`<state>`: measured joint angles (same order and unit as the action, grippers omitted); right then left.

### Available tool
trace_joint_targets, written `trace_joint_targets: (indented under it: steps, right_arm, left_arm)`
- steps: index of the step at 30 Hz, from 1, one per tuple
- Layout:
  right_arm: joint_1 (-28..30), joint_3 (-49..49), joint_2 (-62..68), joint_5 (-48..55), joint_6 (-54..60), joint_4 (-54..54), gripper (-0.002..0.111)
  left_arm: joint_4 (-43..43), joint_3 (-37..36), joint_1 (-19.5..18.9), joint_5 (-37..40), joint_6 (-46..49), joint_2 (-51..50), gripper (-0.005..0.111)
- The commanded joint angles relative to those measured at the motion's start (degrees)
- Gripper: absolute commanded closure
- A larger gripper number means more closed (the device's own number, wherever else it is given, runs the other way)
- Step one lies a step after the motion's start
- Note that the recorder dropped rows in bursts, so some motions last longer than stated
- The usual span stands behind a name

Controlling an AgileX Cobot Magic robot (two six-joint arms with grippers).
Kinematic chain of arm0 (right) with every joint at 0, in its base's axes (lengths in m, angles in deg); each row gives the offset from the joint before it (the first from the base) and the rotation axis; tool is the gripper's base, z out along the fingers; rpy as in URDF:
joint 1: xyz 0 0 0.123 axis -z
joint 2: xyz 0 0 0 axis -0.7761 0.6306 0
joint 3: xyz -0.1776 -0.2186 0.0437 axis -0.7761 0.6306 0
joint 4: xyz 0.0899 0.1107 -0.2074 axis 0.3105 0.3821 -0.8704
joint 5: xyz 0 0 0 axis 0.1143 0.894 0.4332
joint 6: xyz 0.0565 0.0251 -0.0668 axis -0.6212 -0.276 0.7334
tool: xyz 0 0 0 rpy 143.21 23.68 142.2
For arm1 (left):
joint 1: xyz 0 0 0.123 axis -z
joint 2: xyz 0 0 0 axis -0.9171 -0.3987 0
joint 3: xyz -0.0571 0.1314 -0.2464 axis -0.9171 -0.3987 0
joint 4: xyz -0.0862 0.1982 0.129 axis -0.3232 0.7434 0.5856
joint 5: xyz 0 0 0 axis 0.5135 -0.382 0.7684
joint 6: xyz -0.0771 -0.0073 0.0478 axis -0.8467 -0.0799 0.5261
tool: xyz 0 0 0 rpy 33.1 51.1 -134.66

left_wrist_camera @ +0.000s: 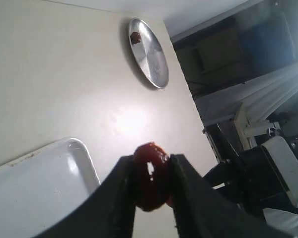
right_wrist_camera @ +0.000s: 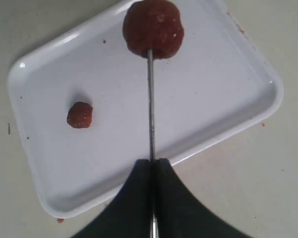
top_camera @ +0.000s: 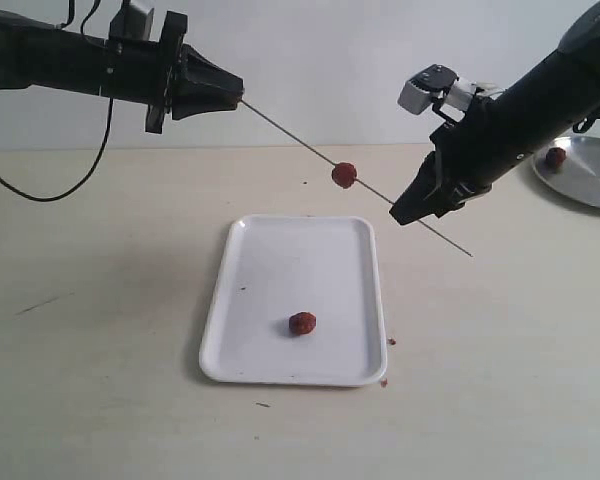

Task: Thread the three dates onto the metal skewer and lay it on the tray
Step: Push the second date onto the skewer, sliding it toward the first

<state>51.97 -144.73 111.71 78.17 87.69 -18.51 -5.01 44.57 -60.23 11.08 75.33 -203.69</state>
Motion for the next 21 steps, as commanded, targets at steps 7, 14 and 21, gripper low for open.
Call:
trace_joint_targets:
  steps: [7, 14, 21]
  right_arm:
    - [0.3, -0.1, -0.7, -0.9, -0.6, 0.5, 0.108]
    - [0.3, -0.1, -0.7, -0.9, -0.7, 0.5, 0.108]
    - [0.3, -0.1, -0.7, -2.6, -1.8, 0.5, 0.108]
  left_arm:
    - [-1.2, 0.0, -0.5, 0.4, 0.0, 0.2, 0.083]
    - [-1.0, 0.0, -0.5, 0.4, 0.0, 0.2, 0.083]
    - [-0.7, 0.0, 0.0, 0.4, -0.2, 0.2, 0.083]
